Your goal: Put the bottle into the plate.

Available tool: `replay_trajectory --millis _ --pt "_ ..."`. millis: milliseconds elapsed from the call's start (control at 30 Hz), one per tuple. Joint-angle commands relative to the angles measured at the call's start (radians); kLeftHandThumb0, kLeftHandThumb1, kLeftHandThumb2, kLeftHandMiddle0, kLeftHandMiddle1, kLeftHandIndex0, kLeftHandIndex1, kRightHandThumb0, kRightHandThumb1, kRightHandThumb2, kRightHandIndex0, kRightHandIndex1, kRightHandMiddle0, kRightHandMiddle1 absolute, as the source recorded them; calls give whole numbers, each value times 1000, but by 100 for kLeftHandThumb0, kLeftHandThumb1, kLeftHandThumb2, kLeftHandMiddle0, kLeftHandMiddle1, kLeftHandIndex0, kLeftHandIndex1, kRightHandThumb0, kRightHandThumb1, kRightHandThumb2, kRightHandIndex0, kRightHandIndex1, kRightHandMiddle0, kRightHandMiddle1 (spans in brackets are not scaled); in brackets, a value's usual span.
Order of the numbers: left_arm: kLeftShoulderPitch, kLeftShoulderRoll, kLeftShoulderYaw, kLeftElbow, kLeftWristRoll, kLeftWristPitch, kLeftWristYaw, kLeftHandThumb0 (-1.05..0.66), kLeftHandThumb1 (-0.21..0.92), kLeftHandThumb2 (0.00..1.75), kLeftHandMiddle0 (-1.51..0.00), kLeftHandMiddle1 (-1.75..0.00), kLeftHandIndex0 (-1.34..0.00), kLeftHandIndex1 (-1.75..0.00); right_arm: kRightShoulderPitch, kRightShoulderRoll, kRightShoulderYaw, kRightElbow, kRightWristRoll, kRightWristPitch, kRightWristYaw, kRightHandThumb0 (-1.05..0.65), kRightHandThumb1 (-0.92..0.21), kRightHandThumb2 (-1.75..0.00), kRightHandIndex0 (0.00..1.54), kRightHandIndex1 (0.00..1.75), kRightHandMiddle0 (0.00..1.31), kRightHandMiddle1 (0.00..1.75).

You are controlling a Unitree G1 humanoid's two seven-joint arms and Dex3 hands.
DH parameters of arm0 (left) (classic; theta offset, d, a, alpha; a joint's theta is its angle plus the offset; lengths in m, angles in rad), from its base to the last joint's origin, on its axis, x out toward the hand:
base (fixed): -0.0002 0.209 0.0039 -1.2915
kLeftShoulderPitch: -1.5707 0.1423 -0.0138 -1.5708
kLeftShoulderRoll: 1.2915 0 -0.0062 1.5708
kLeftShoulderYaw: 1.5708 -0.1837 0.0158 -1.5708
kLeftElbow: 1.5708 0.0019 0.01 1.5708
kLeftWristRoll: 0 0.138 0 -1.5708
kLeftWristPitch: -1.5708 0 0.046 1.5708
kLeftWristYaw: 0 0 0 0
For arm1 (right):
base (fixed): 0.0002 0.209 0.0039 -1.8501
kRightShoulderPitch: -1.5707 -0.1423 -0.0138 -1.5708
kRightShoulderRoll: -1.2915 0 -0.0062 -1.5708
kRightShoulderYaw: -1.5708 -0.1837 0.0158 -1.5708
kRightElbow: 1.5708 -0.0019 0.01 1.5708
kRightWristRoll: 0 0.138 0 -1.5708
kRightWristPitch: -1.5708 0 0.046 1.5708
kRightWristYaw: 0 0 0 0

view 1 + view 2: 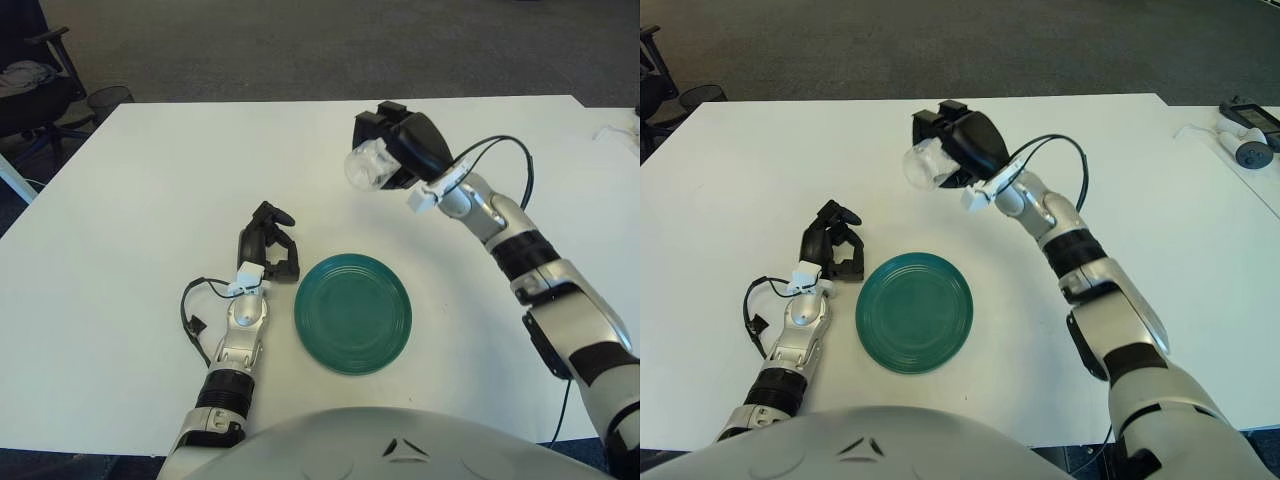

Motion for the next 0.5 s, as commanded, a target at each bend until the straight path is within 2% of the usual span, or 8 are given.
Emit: replay_trajectory --millis 0,167,300,467 --pt "49 7 -3 69 -6 61 -22 0 -6 172 -90 -168 -67 -175 85 -23 -18 -168 -54 -87 -32 0 0 -164 89 163 62 175" --pt "46 13 -6 70 0 67 -29 0 -4 169 -89 -167 -65 -175 112 -16 -30 -217 -55 -136 -5 0 -3 -161 86 164 60 175" --pt "41 13 -6 75 8 49 -15 0 -2 168 -88 -167 -64 -175 150 10 -2 -216 -53 -222 -11 0 -10 -155 79 169 54 175" --pt "40 10 -6 75 18 46 2 0 -1 166 -88 -166 -64 -175 172 15 -5 -219 -50 -269 11 0 -15 -151 75 172 50 175"
